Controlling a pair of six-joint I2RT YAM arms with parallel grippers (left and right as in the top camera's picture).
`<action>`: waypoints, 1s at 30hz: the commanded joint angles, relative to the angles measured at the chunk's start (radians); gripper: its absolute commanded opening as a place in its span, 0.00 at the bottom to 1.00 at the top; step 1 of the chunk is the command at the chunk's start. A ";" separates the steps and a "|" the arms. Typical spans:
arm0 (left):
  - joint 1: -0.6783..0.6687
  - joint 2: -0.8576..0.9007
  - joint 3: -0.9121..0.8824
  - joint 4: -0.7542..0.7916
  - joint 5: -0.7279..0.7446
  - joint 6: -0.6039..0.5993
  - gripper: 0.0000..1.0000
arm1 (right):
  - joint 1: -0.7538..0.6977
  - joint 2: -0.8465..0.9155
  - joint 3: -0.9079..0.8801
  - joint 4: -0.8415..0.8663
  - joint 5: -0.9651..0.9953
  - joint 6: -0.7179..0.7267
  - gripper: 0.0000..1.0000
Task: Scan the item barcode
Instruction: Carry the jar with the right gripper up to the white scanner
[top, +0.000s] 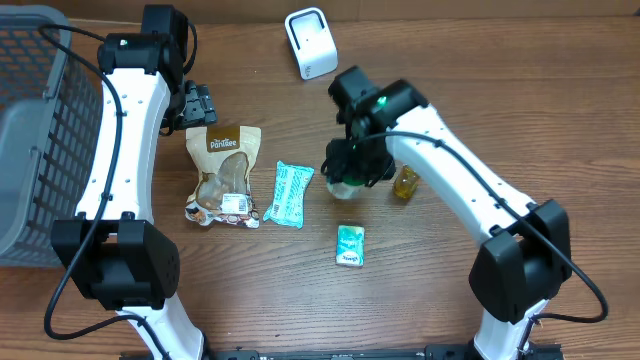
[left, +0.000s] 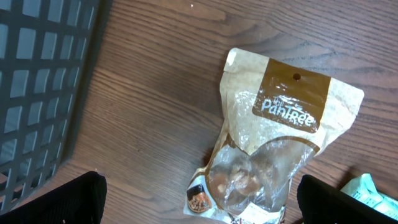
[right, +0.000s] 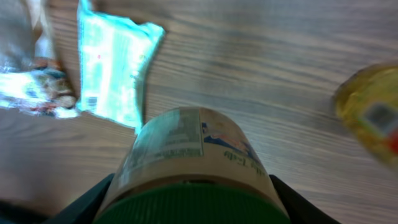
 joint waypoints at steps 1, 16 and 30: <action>-0.004 -0.010 0.019 0.001 -0.012 0.004 1.00 | -0.049 -0.037 0.310 -0.080 -0.009 -0.075 0.50; -0.004 -0.010 0.019 0.001 -0.012 0.004 1.00 | -0.093 0.076 0.529 0.247 0.126 -0.143 0.57; -0.004 -0.010 0.019 0.001 -0.013 0.004 0.99 | -0.096 0.411 0.528 0.796 0.266 -0.144 0.54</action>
